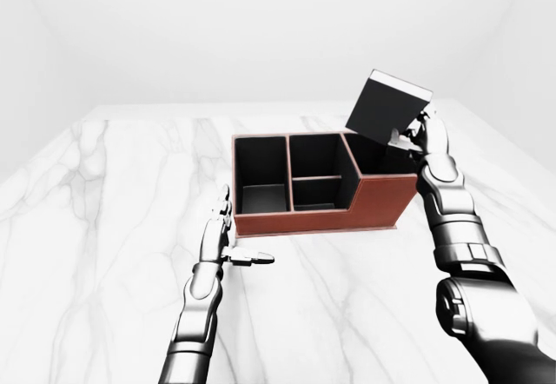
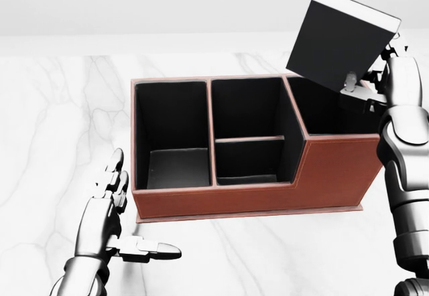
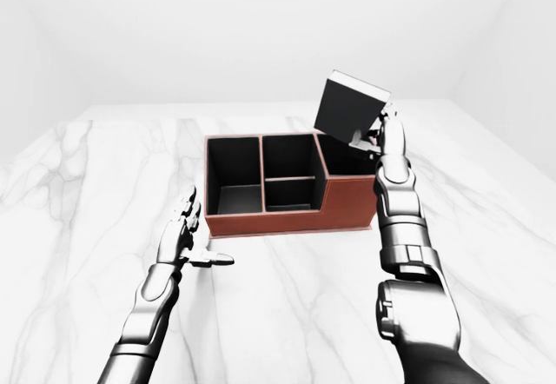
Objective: Pick up the book and place it in the right compartment of the caddy.
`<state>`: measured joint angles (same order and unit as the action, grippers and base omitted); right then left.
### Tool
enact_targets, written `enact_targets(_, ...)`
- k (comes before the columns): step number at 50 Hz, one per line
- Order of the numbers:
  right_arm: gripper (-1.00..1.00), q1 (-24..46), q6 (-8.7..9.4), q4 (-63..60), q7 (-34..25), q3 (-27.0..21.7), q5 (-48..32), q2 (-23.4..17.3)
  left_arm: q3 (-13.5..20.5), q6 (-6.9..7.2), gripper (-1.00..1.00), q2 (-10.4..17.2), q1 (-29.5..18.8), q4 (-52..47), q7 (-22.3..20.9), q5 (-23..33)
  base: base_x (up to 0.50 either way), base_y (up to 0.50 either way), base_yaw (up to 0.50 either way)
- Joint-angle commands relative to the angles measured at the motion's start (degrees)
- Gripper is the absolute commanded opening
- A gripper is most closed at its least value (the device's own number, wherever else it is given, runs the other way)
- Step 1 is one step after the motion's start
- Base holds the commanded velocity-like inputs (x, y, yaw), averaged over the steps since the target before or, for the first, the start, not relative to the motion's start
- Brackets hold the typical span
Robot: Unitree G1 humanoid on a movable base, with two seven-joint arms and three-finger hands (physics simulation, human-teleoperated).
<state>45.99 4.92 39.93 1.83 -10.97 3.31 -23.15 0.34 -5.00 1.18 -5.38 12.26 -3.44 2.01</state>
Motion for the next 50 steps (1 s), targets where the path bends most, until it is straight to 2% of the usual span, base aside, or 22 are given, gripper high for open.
enact_targets(1, -1.00, 1.0, -1.49, 1.4, 0.7, -1.3, 2.2, -0.7, 0.4, 0.00, 1.00, -0.2, -0.4, 2.1, 0.0, -0.5, 0.00, 0.00, 0.00)
enact_targets(10, -1.00, 1.4, -3.29, 4.4, 0.7, -1.2, 2.2, -0.9, 0.3, 0.00, 1.00, -0.2, -0.1, 1.3, -0.1, -0.5, 0.00, 0.00, 0.00)
enact_targets(18, -1.00, 1.3, -4.00, 5.4, 0.7, -1.2, 2.3, -0.9, 0.4, 0.00, 1.00, -0.2, -0.2, 1.6, -0.1, -0.6, 0.00, 0.00, 0.00)
enact_targets(24, -1.00, 1.2, -3.76, 5.1, 0.8, -1.1, 2.3, -0.8, 0.4, 0.00, 1.00, -0.2, -0.1, 1.3, -0.1, -0.5, 0.00, 0.00, 0.00)
enact_targets(29, -1.00, 1.3, -4.39, 6.1, 0.8, -1.0, 2.1, -0.7, 0.3, 0.00, 1.00, -0.2, -0.1, 1.6, -0.1, -0.5, 0.00, 0.00, 0.00)
enact_targets(35, -1.00, 0.9, -3.37, 4.8, 0.9, -1.0, 2.2, -0.8, 0.4, 0.00, 1.00, -0.2, -0.3, 2.1, -0.1, -0.5, 0.00, 0.00, 0.00)
enact_targets(42, -1.00, 1.6, -4.77, 7.2, 0.7, -1.0, 2.0, -0.8, 0.3, 0.00, 1.00, -0.3, -0.3, 1.7, -0.1, -0.4, 0.00, 0.00, 0.00)
enact_targets(50, -1.00, 1.2, -3.39, 5.5, 0.7, -1.2, 2.2, -1.3, 0.3, 0.00, 1.00, -0.3, -0.5, 2.3, 0.0, -0.4, 0.00, 0.00, 0.00)
